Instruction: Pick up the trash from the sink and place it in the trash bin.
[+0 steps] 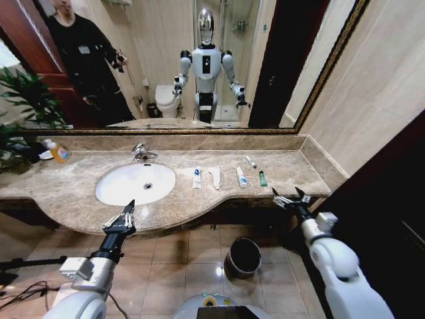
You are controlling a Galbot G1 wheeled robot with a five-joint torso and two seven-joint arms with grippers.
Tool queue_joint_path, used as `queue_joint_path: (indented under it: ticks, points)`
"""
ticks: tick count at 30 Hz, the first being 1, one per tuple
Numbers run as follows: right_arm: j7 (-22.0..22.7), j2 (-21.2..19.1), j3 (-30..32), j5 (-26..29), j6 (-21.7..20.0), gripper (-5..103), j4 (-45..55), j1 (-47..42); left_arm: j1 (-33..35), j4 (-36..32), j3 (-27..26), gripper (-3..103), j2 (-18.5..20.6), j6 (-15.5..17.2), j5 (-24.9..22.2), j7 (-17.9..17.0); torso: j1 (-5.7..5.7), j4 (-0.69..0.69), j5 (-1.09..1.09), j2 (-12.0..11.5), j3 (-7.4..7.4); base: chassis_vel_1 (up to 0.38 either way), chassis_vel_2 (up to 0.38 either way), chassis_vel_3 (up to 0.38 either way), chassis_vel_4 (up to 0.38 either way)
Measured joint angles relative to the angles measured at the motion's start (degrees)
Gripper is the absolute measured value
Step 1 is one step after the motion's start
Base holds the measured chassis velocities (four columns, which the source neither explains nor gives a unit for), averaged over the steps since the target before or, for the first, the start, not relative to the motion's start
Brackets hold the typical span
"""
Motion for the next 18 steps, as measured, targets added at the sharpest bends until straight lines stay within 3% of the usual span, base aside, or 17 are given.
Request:
queue_joint_path:
  ticks: [8, 18]
  points:
    - [2.85, -2.47, -7.12, 1.76, -4.70, 100, -9.11, 13.60, 0.00, 0.00, 0.00, 0, 0.00, 0.00, 0.00, 0.01, 0.00, 0.01, -0.02, 0.00, 0.00, 0.000, 0.000, 0.000, 0.000]
    - [3.72, -2.82, -12.36, 1.81, -6.02, 100, -20.95, 22.84, 0.00, 0.00, 0.00, 0, 0.00, 0.00, 0.00, 0.00, 0.01, 0.01, -0.01, 0.00, 0.00, 0.000, 0.000, 0.000, 0.000]
